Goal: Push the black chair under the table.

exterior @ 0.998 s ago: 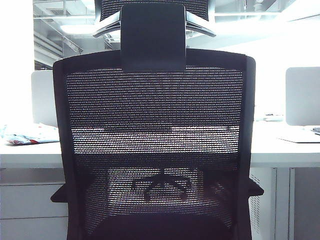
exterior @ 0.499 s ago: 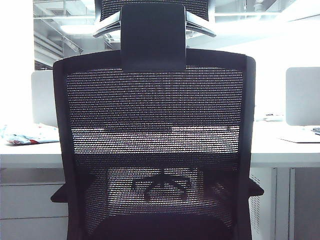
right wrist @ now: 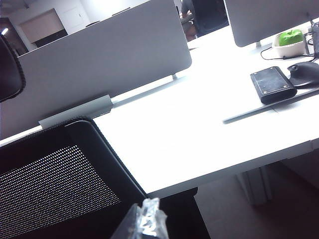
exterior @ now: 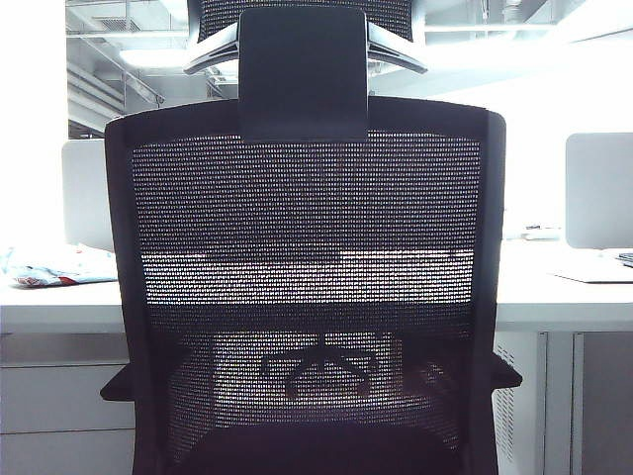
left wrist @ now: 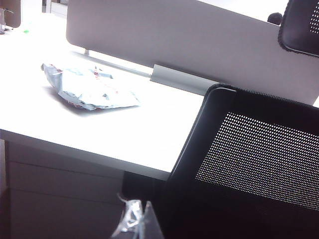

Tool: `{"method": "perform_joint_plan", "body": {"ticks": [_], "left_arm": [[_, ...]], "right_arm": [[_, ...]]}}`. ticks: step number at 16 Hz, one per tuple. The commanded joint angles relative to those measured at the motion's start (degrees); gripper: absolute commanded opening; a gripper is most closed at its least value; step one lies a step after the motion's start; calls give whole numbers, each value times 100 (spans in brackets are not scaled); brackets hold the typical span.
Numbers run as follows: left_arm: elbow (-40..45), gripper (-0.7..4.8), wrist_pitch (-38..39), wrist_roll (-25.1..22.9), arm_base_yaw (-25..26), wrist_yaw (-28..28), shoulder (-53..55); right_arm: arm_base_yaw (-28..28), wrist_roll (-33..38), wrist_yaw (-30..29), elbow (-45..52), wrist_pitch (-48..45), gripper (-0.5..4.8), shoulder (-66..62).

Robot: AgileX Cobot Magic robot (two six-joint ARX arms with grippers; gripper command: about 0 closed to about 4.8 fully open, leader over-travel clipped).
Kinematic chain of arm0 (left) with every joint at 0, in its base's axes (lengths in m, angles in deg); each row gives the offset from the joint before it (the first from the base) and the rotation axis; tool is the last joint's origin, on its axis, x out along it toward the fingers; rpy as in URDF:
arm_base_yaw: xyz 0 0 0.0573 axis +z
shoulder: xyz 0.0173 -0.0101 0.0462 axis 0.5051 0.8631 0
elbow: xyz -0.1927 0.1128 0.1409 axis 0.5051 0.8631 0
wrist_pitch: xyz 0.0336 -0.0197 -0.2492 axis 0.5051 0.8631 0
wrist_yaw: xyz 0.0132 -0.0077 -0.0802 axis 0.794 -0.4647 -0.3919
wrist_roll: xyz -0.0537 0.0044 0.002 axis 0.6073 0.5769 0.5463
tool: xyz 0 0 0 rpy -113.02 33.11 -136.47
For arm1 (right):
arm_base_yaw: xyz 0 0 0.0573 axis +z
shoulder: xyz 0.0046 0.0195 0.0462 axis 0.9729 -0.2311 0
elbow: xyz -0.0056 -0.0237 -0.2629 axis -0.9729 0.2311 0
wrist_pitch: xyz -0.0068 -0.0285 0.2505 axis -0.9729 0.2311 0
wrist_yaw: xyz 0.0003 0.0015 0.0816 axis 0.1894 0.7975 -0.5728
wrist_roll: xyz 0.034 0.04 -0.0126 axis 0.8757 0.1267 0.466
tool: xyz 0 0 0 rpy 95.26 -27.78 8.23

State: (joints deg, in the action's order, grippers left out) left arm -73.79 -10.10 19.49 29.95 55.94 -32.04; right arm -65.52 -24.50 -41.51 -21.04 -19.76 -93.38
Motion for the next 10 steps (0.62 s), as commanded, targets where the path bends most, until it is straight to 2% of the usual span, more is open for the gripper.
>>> {"method": "perform_joint_plan", "body": {"ticks": [1, 3, 5, 8, 10], "left_arm": [[-15, -5, -90, -354, 13, 31, 4], [63, -5, -122, -828, 7, 37, 4], [310, -5, -295, -859, 9, -31, 4], [826, -5, -586, -872, 13, -527, 4], [975, -5, -654, -872, 13, -570, 4]], "right_arm": [[4, -15, 17, -15, -57, 0, 11], [4, -15, 17, -15, -57, 0, 9], [4, -15, 17, -15, -57, 0, 11], [4, -15, 17, -15, -57, 0, 9], [4, -15, 20, -15, -57, 0, 11]]}}
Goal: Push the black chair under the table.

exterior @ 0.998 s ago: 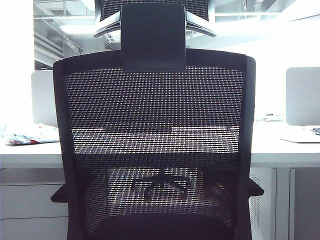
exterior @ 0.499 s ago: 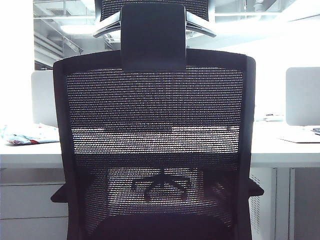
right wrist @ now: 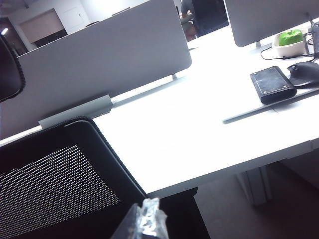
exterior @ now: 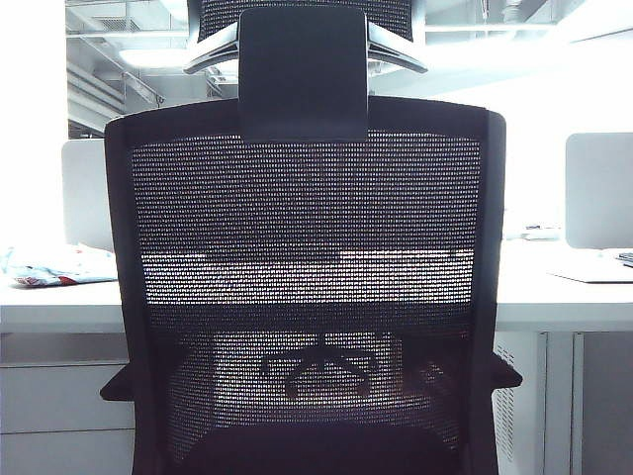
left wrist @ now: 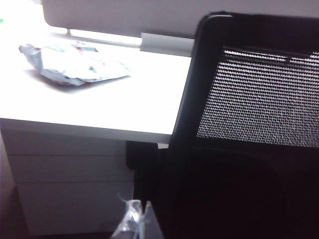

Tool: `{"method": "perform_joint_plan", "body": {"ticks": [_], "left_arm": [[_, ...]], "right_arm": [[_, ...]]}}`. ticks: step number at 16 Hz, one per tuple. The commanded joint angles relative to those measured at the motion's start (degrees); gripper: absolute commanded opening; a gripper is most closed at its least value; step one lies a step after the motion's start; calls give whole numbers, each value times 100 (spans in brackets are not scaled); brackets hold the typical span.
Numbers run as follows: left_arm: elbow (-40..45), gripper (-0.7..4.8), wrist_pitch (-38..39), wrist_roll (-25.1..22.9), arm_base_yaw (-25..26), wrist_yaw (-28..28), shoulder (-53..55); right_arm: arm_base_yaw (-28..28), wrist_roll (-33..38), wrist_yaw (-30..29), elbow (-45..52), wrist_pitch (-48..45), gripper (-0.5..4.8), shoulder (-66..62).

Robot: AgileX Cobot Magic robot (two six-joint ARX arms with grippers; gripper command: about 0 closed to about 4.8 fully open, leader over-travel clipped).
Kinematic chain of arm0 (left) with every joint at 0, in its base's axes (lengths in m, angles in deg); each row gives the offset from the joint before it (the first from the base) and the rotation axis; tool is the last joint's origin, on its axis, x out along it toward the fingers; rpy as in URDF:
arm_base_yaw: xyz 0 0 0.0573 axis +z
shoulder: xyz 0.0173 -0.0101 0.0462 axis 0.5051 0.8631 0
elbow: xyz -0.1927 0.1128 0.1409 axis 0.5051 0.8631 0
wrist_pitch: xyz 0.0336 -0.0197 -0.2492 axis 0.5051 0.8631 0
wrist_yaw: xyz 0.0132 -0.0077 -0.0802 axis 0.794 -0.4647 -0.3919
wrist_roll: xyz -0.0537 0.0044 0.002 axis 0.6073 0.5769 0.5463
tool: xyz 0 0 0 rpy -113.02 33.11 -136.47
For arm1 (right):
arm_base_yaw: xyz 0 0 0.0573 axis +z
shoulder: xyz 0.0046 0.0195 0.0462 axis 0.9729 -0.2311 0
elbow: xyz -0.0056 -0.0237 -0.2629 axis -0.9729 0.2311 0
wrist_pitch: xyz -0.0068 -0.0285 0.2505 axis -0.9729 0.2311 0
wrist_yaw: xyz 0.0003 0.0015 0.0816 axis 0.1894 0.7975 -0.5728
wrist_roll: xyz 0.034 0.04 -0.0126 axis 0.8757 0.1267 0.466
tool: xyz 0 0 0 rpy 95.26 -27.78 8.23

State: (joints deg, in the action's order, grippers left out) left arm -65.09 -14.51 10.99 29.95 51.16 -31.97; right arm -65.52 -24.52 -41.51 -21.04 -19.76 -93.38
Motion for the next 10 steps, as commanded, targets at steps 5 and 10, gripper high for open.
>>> {"method": "perform_joint_plan", "body": {"ticks": [5, 10], "left_arm": [[195, -5, -310, -229, 13, -192, -2], [195, -5, -317, -269, 13, -192, -2]], "right_arm": [[4, -13, 17, -15, -57, 0, 11], [4, -13, 17, -15, -57, 0, 9]]}}
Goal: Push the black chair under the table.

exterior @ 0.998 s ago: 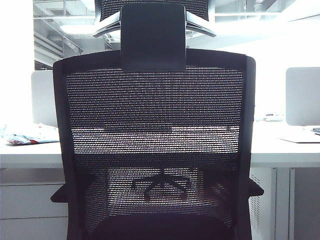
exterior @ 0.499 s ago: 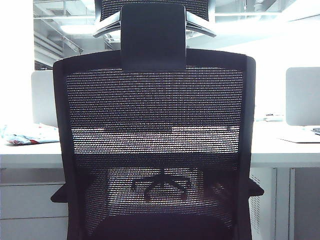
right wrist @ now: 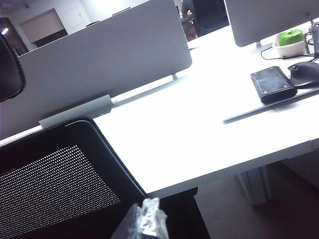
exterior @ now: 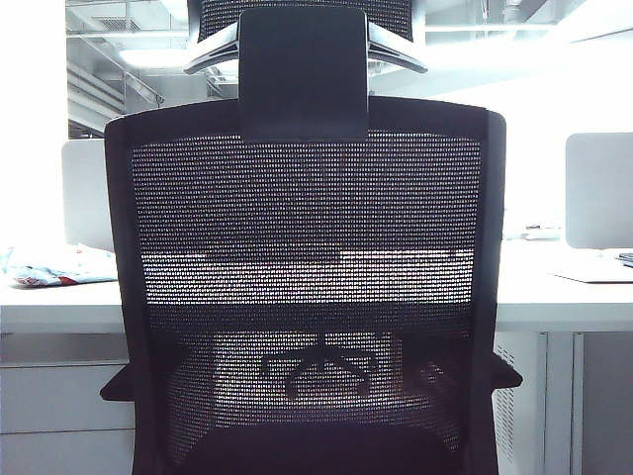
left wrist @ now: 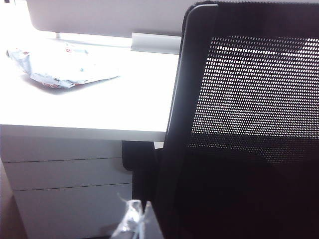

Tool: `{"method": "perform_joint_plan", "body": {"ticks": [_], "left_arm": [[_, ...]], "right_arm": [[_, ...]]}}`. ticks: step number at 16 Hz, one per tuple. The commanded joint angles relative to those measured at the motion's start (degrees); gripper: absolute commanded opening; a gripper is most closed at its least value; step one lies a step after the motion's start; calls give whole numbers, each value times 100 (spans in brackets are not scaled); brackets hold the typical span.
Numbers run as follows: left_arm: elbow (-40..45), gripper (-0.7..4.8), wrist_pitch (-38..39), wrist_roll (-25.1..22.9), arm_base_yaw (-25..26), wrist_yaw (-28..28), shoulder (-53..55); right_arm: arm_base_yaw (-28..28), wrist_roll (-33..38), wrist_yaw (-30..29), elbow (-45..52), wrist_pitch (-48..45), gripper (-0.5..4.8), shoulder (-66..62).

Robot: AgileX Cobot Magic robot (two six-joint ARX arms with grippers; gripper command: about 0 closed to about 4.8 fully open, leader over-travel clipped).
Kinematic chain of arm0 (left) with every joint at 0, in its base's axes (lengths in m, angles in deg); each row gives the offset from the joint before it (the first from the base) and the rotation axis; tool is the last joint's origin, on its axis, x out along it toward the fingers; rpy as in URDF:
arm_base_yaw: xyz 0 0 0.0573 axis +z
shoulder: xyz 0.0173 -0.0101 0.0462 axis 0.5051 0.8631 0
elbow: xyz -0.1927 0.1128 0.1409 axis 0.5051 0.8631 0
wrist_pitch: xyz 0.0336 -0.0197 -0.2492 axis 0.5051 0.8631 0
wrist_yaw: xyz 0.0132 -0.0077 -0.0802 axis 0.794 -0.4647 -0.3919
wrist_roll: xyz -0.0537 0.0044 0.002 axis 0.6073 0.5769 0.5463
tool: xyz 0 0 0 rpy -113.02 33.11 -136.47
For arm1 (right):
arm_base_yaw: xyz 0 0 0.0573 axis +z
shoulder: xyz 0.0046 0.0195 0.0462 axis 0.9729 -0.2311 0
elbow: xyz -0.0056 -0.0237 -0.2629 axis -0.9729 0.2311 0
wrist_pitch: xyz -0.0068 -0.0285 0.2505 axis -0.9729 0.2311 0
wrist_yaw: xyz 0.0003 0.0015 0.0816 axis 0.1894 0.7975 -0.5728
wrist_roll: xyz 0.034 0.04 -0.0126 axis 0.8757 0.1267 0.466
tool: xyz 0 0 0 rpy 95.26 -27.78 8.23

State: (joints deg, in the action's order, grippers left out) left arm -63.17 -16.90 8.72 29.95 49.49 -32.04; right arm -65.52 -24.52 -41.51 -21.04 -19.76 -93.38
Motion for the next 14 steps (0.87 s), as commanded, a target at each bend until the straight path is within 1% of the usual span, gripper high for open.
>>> {"method": "perform_joint_plan", "body": {"ticks": [1, 8, 14], "left_arm": [[2, -5, -76, -42, 13, -26, 4], [2, -5, -79, -24, 15, 2, 2], [2, -5, -118, -22, 140, -2, 2]], "right_arm": [[4, -13, 20, -15, -57, 0, 9], [4, -13, 17, -15, -57, 0, 9], [4, -13, 17, -15, -57, 0, 9]]}}
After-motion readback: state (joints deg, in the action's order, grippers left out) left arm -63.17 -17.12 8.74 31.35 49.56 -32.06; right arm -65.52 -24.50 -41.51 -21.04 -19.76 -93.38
